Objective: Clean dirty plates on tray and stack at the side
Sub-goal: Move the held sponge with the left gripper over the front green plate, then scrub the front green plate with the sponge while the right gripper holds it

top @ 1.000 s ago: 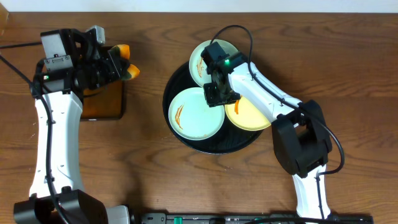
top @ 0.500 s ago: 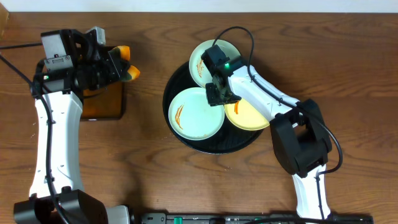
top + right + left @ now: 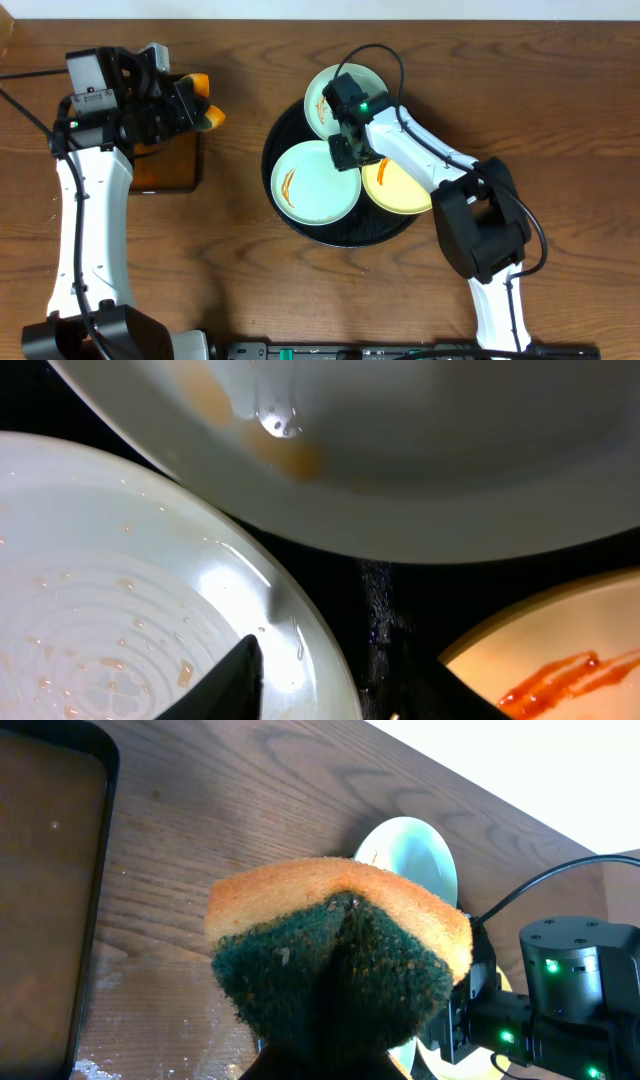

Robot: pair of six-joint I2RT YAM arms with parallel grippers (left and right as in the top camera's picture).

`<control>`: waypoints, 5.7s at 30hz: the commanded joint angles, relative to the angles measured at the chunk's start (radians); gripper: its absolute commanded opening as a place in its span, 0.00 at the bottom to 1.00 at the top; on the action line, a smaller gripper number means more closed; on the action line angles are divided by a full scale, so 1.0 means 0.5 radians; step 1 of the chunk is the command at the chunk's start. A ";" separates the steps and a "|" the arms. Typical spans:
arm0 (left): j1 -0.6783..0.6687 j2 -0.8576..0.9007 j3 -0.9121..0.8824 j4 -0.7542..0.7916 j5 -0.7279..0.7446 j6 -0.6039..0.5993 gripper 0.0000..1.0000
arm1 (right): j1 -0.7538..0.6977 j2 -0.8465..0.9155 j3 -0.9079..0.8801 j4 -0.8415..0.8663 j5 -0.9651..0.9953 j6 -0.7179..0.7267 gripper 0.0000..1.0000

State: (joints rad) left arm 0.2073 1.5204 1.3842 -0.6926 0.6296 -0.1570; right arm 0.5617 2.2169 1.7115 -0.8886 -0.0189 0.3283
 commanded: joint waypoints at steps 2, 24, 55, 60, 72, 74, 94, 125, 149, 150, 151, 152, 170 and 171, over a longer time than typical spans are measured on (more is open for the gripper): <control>-0.005 -0.009 0.018 0.001 0.028 0.004 0.07 | 0.056 0.030 -0.054 -0.009 -0.002 -0.010 0.35; -0.240 0.079 -0.079 -0.005 -0.085 0.003 0.08 | 0.049 0.093 -0.074 -0.008 -0.001 0.014 0.01; -0.893 0.742 -0.085 -0.171 -0.508 -0.464 0.07 | -0.034 0.092 0.056 -0.223 0.002 -0.127 0.01; -1.000 0.743 -0.121 -0.169 -0.568 -0.745 0.08 | -0.049 0.092 0.056 -0.224 -0.029 -0.127 0.01; -1.282 0.874 -0.158 0.029 -1.007 -1.128 0.07 | -0.027 0.092 0.056 -0.222 -0.032 -0.126 0.01; -1.282 0.955 -0.158 0.037 -0.923 -1.127 0.07 | -0.027 0.092 0.056 -0.224 -0.032 -0.126 0.01; -1.080 1.040 -0.108 -0.170 -1.708 -0.733 0.07 | -0.028 0.092 0.055 -0.237 -0.032 -0.127 0.01; -1.100 0.777 -0.225 -0.094 -1.043 -0.666 0.41 | -0.028 0.092 0.056 -0.233 -0.079 -0.127 0.01; -1.160 0.650 -0.240 -0.041 -0.511 -0.666 0.07 | -0.028 0.092 0.055 -0.227 -0.078 -0.127 0.01; -1.163 0.660 -0.245 -0.042 -0.510 -0.666 0.08 | -0.028 0.092 0.055 -0.225 -0.078 -0.127 0.01; -1.164 0.671 -0.248 -0.040 -0.510 -0.666 0.07 | -0.028 0.092 0.056 -0.220 -0.079 -0.126 0.01; -1.168 0.687 -0.248 -0.039 -0.510 -0.666 0.07 | -0.028 0.092 0.055 -0.218 -0.079 -0.126 0.01; -1.179 0.968 -0.266 -0.094 -1.458 -0.666 0.07 | -0.028 0.092 0.055 -0.227 -0.083 -0.127 0.01; -1.179 0.949 -0.262 -0.141 -1.610 -0.665 0.07 | -0.028 0.092 0.055 -0.231 -0.083 -0.126 0.01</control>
State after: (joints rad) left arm -0.3950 1.9556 1.2785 -0.7094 0.1619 -0.4965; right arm 0.5529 2.2356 1.7290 -0.9981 -0.0753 0.2596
